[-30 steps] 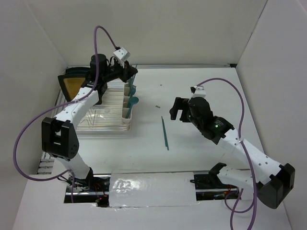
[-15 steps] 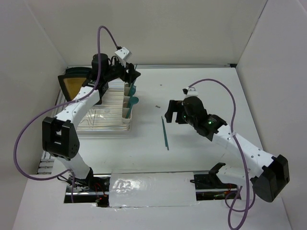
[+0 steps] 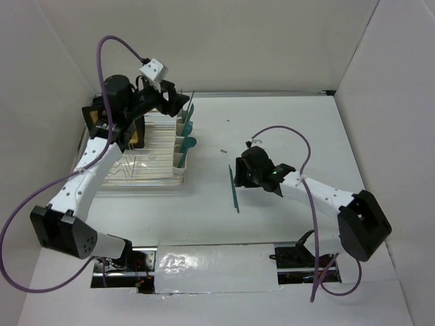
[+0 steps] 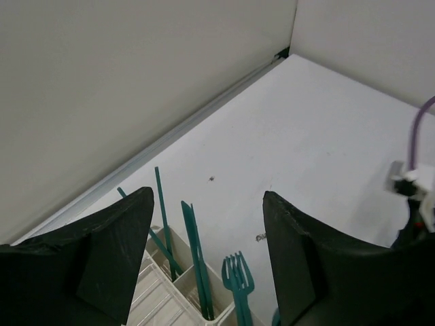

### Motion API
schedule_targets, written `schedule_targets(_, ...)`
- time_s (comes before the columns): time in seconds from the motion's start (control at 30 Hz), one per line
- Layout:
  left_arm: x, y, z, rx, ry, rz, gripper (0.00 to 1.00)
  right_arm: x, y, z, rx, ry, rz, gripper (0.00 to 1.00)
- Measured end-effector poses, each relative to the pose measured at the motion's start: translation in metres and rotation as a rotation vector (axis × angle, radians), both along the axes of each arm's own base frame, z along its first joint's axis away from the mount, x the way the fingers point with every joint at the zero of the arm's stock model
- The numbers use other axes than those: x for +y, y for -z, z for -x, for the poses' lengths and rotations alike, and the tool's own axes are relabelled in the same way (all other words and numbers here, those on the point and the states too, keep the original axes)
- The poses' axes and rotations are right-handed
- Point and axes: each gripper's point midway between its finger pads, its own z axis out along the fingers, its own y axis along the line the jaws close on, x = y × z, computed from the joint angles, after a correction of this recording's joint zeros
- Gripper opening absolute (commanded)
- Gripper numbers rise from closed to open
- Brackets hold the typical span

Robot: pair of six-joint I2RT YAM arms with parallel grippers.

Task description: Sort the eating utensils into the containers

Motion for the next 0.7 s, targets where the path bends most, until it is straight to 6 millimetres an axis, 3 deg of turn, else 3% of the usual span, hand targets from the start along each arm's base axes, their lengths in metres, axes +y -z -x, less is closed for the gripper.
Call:
schedule_targets(0.17, 0.008, -0.031, 0.047, -0.053, 0.010, 0.047, 0.80, 0.011, 0.035, 0.012, 0.078, -0.037, 0.076, 0.46)
schedule_targets(0.27, 0.011, -0.035, 0.067, -0.057, 0.021, 0.062, 0.81, 0.015, 0.045, 0.018, 0.092, -0.051, 0.100, 0.45)
schedule_targets(0.57, 0.013, 0.014, 0.082, 0.089, 0.026, 0.038, 0.82, 0.028, 0.063, 0.034, 0.106, -0.067, 0.157, 0.36)
schedule_targets(0.7, 0.013, 0.020, 0.088, 0.109, 0.031, 0.033, 0.82, 0.024, 0.079, 0.037, 0.130, -0.059, 0.199, 0.33)
